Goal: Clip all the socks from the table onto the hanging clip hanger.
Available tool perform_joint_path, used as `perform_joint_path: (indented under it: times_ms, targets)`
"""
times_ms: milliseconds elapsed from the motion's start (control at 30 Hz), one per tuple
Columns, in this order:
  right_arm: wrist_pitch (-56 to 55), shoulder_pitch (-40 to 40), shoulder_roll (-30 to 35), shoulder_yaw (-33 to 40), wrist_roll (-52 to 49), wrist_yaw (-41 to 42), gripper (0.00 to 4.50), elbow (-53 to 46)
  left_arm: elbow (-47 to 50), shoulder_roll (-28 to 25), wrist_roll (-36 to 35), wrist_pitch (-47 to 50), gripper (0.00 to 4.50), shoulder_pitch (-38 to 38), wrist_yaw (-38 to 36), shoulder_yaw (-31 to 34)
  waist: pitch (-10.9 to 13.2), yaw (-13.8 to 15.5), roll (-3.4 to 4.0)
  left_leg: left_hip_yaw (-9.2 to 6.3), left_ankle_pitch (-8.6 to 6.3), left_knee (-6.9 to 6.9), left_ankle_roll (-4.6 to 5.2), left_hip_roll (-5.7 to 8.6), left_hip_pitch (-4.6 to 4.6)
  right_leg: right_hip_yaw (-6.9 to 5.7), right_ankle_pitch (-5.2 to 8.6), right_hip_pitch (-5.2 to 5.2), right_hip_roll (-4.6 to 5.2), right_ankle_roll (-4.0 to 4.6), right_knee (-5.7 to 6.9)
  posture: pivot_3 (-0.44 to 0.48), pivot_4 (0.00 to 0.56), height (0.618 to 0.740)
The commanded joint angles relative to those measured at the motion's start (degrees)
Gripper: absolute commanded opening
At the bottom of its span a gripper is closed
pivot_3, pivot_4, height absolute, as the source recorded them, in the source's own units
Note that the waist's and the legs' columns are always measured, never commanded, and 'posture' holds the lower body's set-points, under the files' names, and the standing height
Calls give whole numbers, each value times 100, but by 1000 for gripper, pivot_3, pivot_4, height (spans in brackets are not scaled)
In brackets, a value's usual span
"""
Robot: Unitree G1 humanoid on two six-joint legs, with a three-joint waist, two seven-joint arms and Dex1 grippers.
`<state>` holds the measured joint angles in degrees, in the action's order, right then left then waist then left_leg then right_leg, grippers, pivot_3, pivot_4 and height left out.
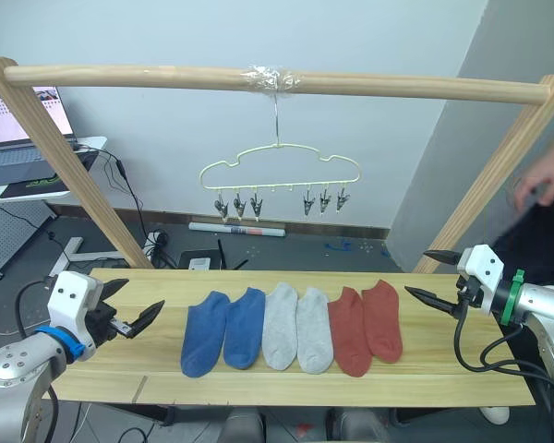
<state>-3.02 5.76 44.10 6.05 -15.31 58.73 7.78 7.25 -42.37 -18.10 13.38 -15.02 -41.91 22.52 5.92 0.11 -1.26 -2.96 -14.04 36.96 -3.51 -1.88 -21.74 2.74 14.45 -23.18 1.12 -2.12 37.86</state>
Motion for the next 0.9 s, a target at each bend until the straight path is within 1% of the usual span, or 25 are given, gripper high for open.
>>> perform_joint_path:
  times_ms: [33,100,133,333,400,467,500,567,667,733,800,833,900]
  targets:
    - [-85,166,100,135,-1,6,4500,-92,214,-88,-103,-128,4476,96,-131,134,6,0,-1,0,0,0,0,0,0,0,0,0,0,0,0,98,83,721]
    - [-165,219,55,127,87,-122,4500,-141,408,-104,-525,265,4476,115,-402,157,21,-3,1,0,0,1,0,0,0,1,0,0,0,0,1,94,85,721]
    - [-199,235,20,131,117,-184,4500,-151,461,-77,-603,306,4476,139,-424,177,23,-4,1,0,1,1,1,0,0,1,0,0,0,0,1,91,87,721]
    - [-254,198,-78,144,111,-413,4500,-296,541,21,-542,240,4476,172,-296,175,86,-12,0,-1,1,-1,1,0,0,1,0,0,-1,1,3,71,110,721]
    - [-215,144,-85,159,72,-463,4500,-396,600,60,-561,248,4476,163,-266,167,142,-16,1,0,1,0,1,0,-1,3,0,-1,-1,1,2,60,124,721]
    - [-162,58,-92,171,45,-510,4500,-555,589,176,-440,223,4476,263,11,153,201,-19,2,0,1,1,1,0,-3,4,0,-1,0,1,2,41,150,721]
    - [-129,-19,-105,152,31,-524,4500,-706,653,254,-490,243,4476,332,58,102,261,-24,-6,0,1,1,1,0,-2,6,0,-1,0,1,3,26,170,721]
    - [-2,-142,-137,117,-13,-578,4500,-1013,772,355,-538,256,4476,424,102,0,361,-22,-10,-4,2,2,3,-1,-3,5,0,-2,0,1,6,10,191,721]
    - [528,-285,-156,-9,-305,-491,4500,-1637,839,715,-403,94,4476,821,542,-139,493,-21,-6,-5,3,2,4,-1,-10,6,0,-5,0,1,6,-13,224,721]
    - [795,-300,-184,-120,-392,-512,4500,-2029,909,969,-505,90,4476,1092,740,-154,561,-37,-10,-7,4,6,4,-1,-17,8,-2,-7,0,-4,6,-22,240,721]
    - [1242,-34,-428,-319,-555,-792,4500,-2581,997,1283,-475,50,4476,1414,1016,-329,657,-63,-12,-7,3,4,4,-1,-17,9,-3,-6,0,-5,7,-36,265,721]
    - [1472,139,-567,-408,-612,-965,4500,-2812,1022,1380,-412,22,4476,1519,1096,-410,712,-88,-26,-9,4,5,4,-1,-17,9,-3,-6,-1,-6,9,-44,276,721]
    - [1951,531,-875,-527,-709,-1341,4500,-3092,998,1554,-217,-126,4476,1670,1299,-532,787,-189,-30,-13,5,7,3,-3,-21,10,-6,-10,-4,-10,12,-51,283,721]
